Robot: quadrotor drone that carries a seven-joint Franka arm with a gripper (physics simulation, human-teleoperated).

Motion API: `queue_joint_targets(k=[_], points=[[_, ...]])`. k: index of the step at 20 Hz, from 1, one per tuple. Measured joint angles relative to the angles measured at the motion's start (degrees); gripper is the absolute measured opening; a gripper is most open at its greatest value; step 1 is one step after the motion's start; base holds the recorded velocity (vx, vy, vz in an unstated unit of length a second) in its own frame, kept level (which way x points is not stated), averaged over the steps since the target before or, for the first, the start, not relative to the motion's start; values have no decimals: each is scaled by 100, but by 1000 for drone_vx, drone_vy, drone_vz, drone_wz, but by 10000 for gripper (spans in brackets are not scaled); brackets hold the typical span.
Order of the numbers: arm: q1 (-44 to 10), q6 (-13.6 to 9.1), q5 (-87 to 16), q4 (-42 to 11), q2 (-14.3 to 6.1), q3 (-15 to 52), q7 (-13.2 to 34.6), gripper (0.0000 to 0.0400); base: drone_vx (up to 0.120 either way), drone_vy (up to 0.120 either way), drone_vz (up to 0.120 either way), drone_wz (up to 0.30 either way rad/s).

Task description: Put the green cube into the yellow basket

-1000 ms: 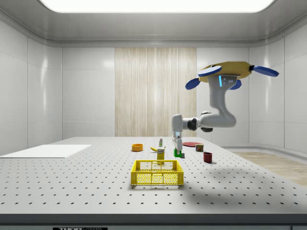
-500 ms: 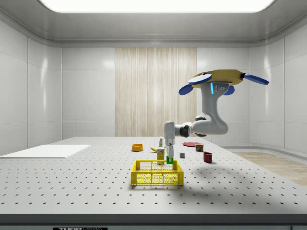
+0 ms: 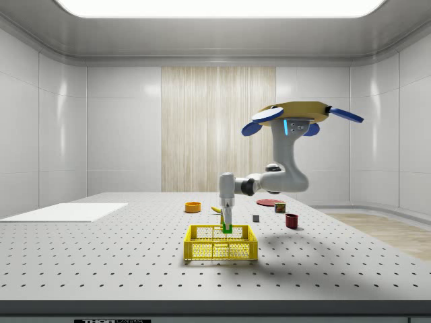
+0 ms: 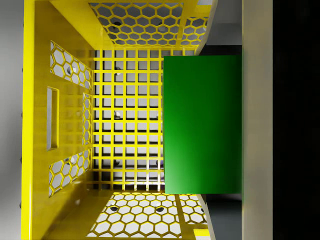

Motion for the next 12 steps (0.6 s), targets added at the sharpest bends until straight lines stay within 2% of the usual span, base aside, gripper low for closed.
queue_joint_targets(k=[3, 12], points=[[-3, 22, 1, 1, -21, -5, 2, 251, 107, 0, 0, 0], [-72, 271, -584, 91, -92, -635, 33, 250, 0, 0, 0, 0]])
